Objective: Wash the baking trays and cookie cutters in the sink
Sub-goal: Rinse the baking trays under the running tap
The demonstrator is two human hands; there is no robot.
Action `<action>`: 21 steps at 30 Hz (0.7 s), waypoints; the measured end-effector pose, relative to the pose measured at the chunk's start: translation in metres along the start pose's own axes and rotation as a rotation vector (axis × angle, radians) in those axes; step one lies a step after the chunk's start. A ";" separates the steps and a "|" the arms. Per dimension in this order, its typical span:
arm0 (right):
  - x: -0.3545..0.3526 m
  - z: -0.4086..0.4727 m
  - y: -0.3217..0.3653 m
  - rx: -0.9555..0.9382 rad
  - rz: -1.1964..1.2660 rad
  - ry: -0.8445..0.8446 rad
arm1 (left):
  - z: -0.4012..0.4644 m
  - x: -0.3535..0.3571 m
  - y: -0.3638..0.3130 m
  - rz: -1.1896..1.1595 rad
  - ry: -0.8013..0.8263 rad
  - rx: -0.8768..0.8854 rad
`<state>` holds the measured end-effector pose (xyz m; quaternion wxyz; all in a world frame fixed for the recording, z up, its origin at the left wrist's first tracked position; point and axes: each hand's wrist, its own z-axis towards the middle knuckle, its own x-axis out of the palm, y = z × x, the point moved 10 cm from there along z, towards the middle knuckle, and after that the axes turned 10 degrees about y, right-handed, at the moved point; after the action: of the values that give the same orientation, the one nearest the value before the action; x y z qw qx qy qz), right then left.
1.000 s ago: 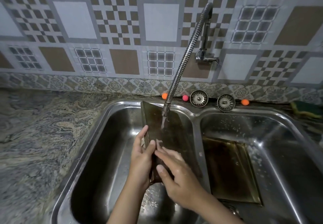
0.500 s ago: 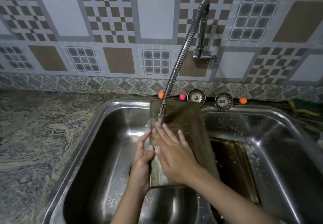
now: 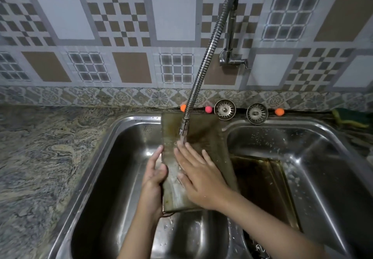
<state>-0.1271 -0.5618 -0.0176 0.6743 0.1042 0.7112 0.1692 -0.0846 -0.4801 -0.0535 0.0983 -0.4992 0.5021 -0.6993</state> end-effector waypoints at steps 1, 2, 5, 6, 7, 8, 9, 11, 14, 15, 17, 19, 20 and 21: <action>0.002 -0.003 -0.015 0.030 0.023 0.007 | -0.001 -0.005 -0.004 0.001 0.006 -0.005; 0.002 -0.003 -0.035 0.094 0.042 0.015 | -0.004 -0.008 -0.005 0.009 0.005 -0.010; -0.009 0.012 -0.097 0.381 0.116 0.028 | -0.014 0.000 0.014 0.061 0.035 -0.089; -0.015 0.019 -0.104 0.431 0.119 0.018 | -0.016 0.007 0.026 0.046 0.055 -0.125; -0.017 0.026 -0.100 0.431 0.100 0.012 | -0.017 0.014 0.036 0.012 0.062 -0.151; -0.019 0.032 -0.087 0.379 0.071 0.013 | -0.017 0.018 0.041 -0.017 0.050 -0.157; -0.017 0.034 -0.066 0.294 0.047 0.024 | -0.014 0.019 0.041 -0.035 0.031 -0.144; -0.006 0.022 -0.023 0.088 0.006 0.046 | -0.004 0.011 0.026 -0.017 -0.018 -0.073; 0.008 -0.012 -0.011 -0.034 0.034 0.071 | 0.004 -0.007 -0.003 -0.006 -0.045 -0.031; 0.009 -0.016 -0.026 0.005 0.057 0.080 | 0.004 -0.013 -0.007 -0.007 -0.046 -0.032; 0.005 -0.011 -0.070 0.175 0.137 0.086 | -0.002 -0.013 -0.006 -0.001 -0.030 -0.052; -0.006 0.001 -0.109 0.383 0.163 0.077 | -0.009 0.001 0.010 -0.006 0.027 -0.103; -0.013 0.008 -0.115 0.446 0.123 0.069 | -0.011 0.008 0.023 -0.010 0.048 -0.141; -0.017 0.016 -0.111 0.457 0.078 0.061 | -0.013 0.013 0.034 -0.005 0.066 -0.175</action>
<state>-0.1016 -0.6689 -0.0451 0.6043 0.2763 0.7466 0.0328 -0.1134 -0.4972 -0.0729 0.0358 -0.4839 0.5631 -0.6690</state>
